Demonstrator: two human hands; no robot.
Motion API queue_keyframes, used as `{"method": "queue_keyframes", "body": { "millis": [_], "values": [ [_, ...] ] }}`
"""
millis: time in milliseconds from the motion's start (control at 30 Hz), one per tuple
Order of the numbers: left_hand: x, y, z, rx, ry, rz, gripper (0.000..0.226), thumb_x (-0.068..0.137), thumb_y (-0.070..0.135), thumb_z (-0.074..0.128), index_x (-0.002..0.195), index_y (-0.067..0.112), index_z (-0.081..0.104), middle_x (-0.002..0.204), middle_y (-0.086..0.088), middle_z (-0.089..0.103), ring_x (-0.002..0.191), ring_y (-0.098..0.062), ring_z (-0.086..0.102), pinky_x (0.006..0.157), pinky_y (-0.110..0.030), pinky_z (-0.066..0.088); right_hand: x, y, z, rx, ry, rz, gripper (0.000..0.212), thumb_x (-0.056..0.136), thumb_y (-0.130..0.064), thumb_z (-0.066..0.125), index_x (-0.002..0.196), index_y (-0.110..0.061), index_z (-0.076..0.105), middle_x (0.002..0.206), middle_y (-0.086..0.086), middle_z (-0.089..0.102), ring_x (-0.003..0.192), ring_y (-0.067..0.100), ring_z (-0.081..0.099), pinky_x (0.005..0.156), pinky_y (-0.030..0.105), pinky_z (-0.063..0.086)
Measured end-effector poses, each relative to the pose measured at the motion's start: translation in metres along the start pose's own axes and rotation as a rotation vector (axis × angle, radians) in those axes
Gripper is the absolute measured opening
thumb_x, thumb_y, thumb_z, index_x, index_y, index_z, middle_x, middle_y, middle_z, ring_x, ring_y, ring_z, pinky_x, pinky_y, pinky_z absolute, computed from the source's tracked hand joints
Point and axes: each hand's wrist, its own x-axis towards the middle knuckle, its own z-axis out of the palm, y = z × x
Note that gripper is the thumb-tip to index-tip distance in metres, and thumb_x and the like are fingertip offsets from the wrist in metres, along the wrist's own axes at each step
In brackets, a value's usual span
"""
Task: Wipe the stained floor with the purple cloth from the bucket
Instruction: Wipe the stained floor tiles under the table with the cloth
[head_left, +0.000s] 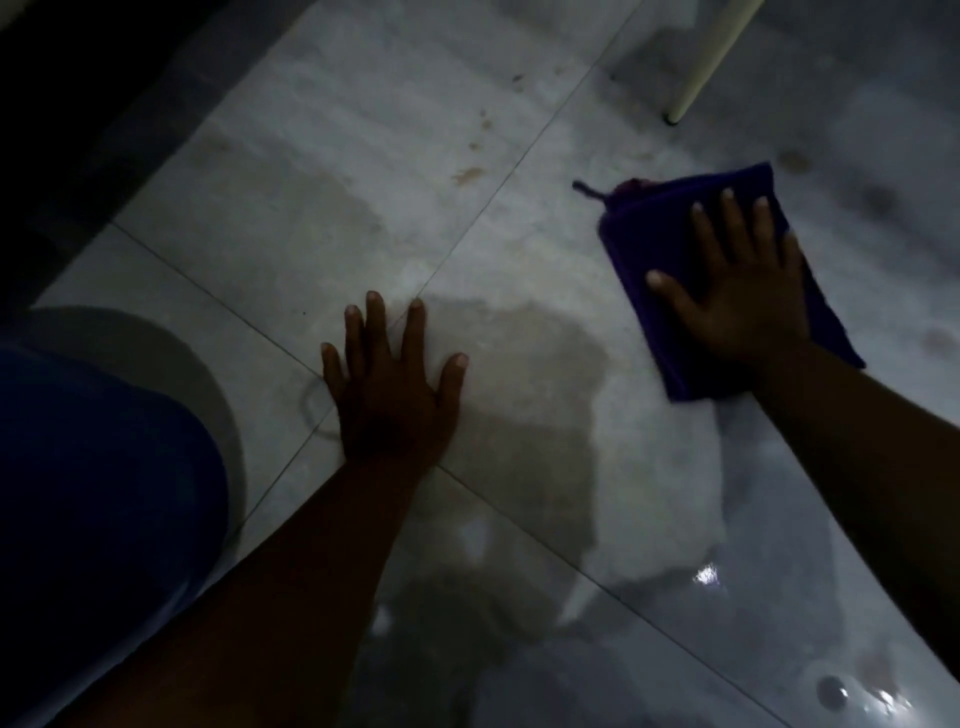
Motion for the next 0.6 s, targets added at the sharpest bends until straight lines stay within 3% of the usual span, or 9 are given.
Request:
{"method": "queue_keyframes", "body": {
  "millis": [133, 300, 433, 600],
  "values": [
    [0.023, 0.028, -0.011, -0.102, -0.05, -0.137, 0.07, 0.087, 0.058, 0.041, 0.143, 0.017, 0.04, 0.159, -0.021, 0.026, 0.147, -0.045, 0.018, 0.119, -0.058, 0.014, 0.072, -0.08, -0.001, 0.002, 0.018, -0.001, 0.094, 0.087, -0.079, 0.013, 0.159, -0.02, 0.0, 0.167, 0.012, -0.007, 0.153, 0.035, -0.009, 0.122, 0.057, -0.001],
    [0.022, 0.041, 0.007, -0.022, 0.066, -0.051, 0.083, 0.094, 0.065, 0.022, 0.156, 0.011, 0.02, 0.165, -0.017, 0.012, 0.153, -0.035, 0.007, 0.119, -0.063, 0.003, 0.078, -0.164, 0.013, 0.001, 0.019, -0.297, 0.086, 0.091, -0.074, 0.015, 0.159, -0.023, 0.001, 0.167, 0.009, -0.008, 0.153, 0.033, -0.012, 0.122, 0.055, -0.007],
    [0.024, 0.041, 0.006, -0.004, 0.031, -0.041, 0.083, 0.094, 0.065, 0.013, 0.157, 0.011, 0.016, 0.166, -0.015, 0.007, 0.154, -0.032, 0.005, 0.118, -0.065, 0.005, 0.061, -0.129, 0.014, -0.045, -0.006, -0.522, 0.083, 0.09, -0.075, 0.016, 0.158, -0.03, 0.004, 0.168, 0.004, -0.003, 0.154, 0.029, -0.007, 0.123, 0.055, -0.002],
    [0.025, 0.043, 0.006, -0.02, 0.008, -0.064, 0.085, 0.093, 0.068, 0.018, 0.157, 0.012, 0.013, 0.167, -0.013, 0.003, 0.154, -0.03, 0.003, 0.118, -0.065, 0.004, 0.06, -0.074, 0.007, -0.072, 0.033, -0.421, 0.084, 0.089, -0.077, 0.016, 0.158, -0.031, 0.005, 0.168, 0.002, 0.0, 0.155, 0.027, -0.005, 0.124, 0.053, 0.0]
  ]
}}
